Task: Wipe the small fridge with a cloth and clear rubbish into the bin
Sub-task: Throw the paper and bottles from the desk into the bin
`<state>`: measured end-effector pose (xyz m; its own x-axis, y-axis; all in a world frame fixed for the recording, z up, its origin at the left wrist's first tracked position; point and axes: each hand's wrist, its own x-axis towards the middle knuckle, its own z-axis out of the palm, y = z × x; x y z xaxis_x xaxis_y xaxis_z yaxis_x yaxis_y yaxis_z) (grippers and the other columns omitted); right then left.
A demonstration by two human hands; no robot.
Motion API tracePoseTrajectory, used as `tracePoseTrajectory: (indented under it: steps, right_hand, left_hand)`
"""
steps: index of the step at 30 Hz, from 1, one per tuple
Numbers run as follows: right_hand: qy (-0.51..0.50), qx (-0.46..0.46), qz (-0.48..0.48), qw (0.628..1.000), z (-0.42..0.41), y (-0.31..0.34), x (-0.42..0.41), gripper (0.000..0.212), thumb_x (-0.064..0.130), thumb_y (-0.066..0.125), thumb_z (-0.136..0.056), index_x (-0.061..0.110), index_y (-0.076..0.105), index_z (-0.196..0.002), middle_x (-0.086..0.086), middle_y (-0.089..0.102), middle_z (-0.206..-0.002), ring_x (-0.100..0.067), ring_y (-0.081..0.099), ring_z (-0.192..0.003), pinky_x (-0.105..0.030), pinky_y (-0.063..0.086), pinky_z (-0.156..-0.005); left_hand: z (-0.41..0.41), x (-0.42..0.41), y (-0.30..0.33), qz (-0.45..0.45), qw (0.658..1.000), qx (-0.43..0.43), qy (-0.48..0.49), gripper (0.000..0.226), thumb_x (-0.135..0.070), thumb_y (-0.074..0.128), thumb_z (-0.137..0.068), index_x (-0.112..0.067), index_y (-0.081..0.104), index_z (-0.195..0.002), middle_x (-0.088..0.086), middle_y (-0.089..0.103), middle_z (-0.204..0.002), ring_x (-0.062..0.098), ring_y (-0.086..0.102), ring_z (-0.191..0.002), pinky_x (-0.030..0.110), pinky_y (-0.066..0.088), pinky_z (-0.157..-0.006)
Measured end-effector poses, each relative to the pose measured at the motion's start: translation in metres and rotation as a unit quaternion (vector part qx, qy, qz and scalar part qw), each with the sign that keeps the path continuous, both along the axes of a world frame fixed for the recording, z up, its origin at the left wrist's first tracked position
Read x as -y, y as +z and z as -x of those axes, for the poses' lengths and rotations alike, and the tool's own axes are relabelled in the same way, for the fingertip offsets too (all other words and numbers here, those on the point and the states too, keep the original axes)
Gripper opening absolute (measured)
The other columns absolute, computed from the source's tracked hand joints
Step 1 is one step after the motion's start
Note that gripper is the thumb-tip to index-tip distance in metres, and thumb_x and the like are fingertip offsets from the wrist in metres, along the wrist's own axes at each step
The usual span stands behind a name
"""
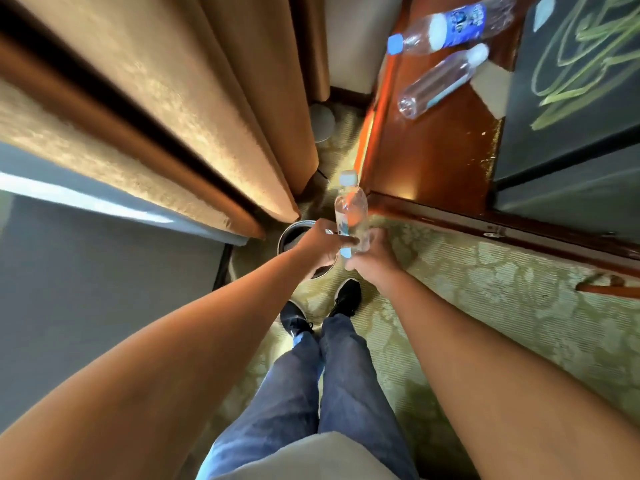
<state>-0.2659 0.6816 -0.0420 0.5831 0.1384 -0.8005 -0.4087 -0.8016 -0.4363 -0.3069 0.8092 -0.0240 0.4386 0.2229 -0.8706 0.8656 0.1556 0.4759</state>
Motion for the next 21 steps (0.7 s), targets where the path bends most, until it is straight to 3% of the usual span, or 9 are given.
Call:
tracePoseTrajectory:
  steps: [3,7,9,11,13,16,21]
  right_hand:
    - [0.020,-0.049,-0.008,0.999,0.014,-0.021,-0.013,0.060,0.013,0.076,-0.077,0.024,0.034,-0.119,0.006,0.048,-0.097,-0.014,0.052,-0.084,-0.031,0.043,-0.068]
    - [0.023,-0.108,-0.029,0.993,0.040,-0.067,-0.025,0.074,0.034,0.083,-0.063,0.025,0.049,-0.127,0.005,0.063,-0.104,-0.016,0.063,-0.090,-0.034,0.052,-0.076]
    - [0.029,-0.130,-0.034,0.991,0.050,-0.092,-0.025,0.051,0.035,0.083,-0.067,0.027,0.063,-0.113,0.005,0.068,-0.094,-0.017,0.065,-0.085,-0.033,0.051,-0.075]
    - [0.039,-0.143,-0.032,0.988,0.056,-0.113,-0.023,0.022,0.027,0.080,-0.078,0.029,0.063,-0.092,0.004,0.069,-0.088,-0.016,0.065,-0.083,-0.032,0.050,-0.078]
    - [0.036,-0.160,-0.017,0.986,0.061,-0.139,-0.021,0.023,0.028,0.078,-0.081,0.030,0.056,-0.085,0.001,0.069,-0.092,-0.017,0.065,-0.086,-0.033,0.051,-0.081]
    - [0.037,-0.183,-0.006,0.982,0.068,-0.183,-0.017,0.018,0.033,0.075,-0.084,0.024,0.061,-0.091,0.001,0.069,-0.093,-0.016,0.064,-0.084,-0.032,0.051,-0.078]
    - [0.027,-0.214,0.049,0.975,0.069,-0.242,-0.022,0.050,0.056,0.066,-0.085,0.013,0.068,-0.111,-0.003,0.067,-0.090,-0.019,0.067,-0.080,-0.031,0.056,-0.074]
  left_hand:
    - [0.025,-0.013,-0.053,0.003,1.000,-0.022,0.018,0.070,-0.050,0.085,-0.047,-0.024,0.067,-0.110,0.009,0.074,-0.106,0.031,0.072,-0.100,0.054,0.059,-0.090]
    - [0.049,-0.021,-0.066,0.014,0.998,-0.057,0.015,0.039,-0.037,0.071,-0.081,-0.015,0.071,-0.113,0.018,0.071,-0.114,0.033,0.069,-0.105,0.045,0.057,-0.092]
    - [0.059,-0.022,-0.087,0.023,0.996,-0.083,0.017,0.031,-0.027,0.064,-0.092,-0.007,0.068,-0.115,0.022,0.067,-0.117,0.034,0.066,-0.106,0.045,0.055,-0.093]
    - [0.070,-0.019,-0.109,0.043,0.992,-0.112,0.038,0.024,-0.022,0.058,-0.098,-0.008,0.065,-0.116,0.017,0.063,-0.115,0.028,0.062,-0.104,0.044,0.052,-0.100]
    - [0.080,-0.016,-0.134,0.068,0.987,-0.131,0.062,0.015,-0.018,0.052,-0.102,-0.013,0.063,-0.110,0.010,0.060,-0.114,0.023,0.058,-0.103,0.043,0.051,-0.102]
    - [0.089,-0.010,-0.174,0.091,0.979,-0.150,0.102,0.011,-0.021,0.054,-0.102,-0.018,0.061,-0.110,0.008,0.061,-0.117,0.023,0.061,-0.107,0.042,0.054,-0.101]
    - [0.088,-0.004,-0.231,0.094,0.968,-0.192,0.132,0.029,-0.019,0.058,-0.096,-0.013,0.064,-0.123,0.002,0.061,-0.104,0.018,0.062,-0.099,0.035,0.057,-0.094]
